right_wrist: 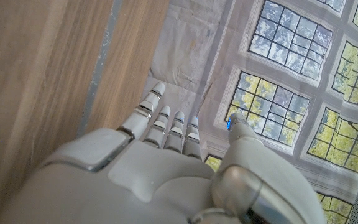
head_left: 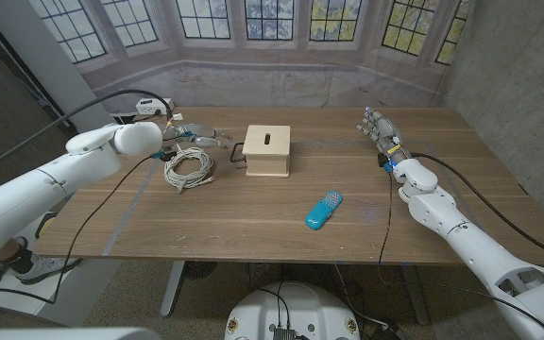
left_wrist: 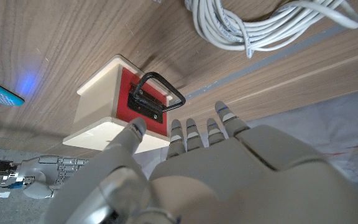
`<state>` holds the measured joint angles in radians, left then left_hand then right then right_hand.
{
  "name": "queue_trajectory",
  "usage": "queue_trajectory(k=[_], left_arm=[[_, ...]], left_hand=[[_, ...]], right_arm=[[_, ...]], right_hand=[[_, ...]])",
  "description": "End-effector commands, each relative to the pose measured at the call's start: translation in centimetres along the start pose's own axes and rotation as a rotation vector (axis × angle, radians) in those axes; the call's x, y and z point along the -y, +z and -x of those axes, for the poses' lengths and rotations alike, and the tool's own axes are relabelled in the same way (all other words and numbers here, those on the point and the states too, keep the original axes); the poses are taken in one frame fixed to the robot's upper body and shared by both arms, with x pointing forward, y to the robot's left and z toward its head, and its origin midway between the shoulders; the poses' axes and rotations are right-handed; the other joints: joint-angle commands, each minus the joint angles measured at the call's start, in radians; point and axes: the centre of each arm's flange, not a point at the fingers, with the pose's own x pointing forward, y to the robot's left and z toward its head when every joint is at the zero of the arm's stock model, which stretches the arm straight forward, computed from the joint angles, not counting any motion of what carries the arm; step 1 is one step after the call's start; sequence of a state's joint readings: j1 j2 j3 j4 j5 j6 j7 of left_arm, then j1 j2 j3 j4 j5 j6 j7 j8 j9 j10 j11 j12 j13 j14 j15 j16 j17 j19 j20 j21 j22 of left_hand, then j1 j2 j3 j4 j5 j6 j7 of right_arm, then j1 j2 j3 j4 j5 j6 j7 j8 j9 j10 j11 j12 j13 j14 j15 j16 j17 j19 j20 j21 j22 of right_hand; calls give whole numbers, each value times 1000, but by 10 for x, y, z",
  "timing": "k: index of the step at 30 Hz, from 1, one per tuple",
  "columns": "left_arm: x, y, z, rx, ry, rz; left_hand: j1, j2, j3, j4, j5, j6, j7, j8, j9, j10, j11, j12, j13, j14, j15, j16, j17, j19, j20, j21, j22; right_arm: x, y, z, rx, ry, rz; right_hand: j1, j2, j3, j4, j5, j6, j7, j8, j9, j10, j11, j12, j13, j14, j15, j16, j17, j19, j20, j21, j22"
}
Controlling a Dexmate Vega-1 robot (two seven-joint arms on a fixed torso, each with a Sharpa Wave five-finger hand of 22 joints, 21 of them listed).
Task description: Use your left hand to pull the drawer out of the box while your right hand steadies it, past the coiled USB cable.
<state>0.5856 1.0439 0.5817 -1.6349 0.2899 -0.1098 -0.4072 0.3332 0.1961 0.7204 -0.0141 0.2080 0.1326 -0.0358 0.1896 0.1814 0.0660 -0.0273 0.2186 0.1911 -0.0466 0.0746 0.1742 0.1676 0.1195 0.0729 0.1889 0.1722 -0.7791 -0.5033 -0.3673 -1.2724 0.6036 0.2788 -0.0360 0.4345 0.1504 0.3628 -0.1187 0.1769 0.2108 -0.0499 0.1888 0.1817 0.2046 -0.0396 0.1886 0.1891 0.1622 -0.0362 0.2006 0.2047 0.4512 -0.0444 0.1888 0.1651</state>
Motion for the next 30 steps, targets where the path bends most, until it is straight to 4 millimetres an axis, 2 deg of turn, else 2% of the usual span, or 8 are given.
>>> queue_trajectory(k=[1, 18, 30], left_arm=[[-1, -4, -6, -2, -35, -35], [-7, 9, -34, 80, -91, -131], [-10, 11, -45, 101, -125, -176]], left_hand=[[13, 0, 7, -5, 9, 5, -2, 9, 3, 1, -4, -2, 2, -1, -1, 5, 1, 0, -3, 6, 4], [21, -3, 8, -9, 14, 5, -5, 5, 3, 1, -8, -3, 2, -17, -9, 1, 2, -21, -11, 0, 4], [23, -5, 2, -7, 17, 37, -20, 12, 4, 20, -22, 2, 2, -41, -11, 1, 4, -68, -12, -7, 5]], right_arm=[[-7, 7, -2, 19, 12, 10], [-9, 11, 0, 47, 5, 9], [-5, 10, 5, 48, -12, 2]], right_hand=[[15, -1, 1, -7, -2, 1, 8, 3, 3, 2, 8, 6, 4, -2, -29, 9, 0, 1, 0, 3, 6], [16, 0, -2, -9, -2, 2, 9, 3, 3, 1, 8, 6, 3, -2, -27, 10, 0, 1, 1, 4, 6], [19, 1, -2, -11, -2, 2, 10, 3, 3, 2, 9, 6, 3, -2, -28, 10, -1, 1, 2, 4, 6]])
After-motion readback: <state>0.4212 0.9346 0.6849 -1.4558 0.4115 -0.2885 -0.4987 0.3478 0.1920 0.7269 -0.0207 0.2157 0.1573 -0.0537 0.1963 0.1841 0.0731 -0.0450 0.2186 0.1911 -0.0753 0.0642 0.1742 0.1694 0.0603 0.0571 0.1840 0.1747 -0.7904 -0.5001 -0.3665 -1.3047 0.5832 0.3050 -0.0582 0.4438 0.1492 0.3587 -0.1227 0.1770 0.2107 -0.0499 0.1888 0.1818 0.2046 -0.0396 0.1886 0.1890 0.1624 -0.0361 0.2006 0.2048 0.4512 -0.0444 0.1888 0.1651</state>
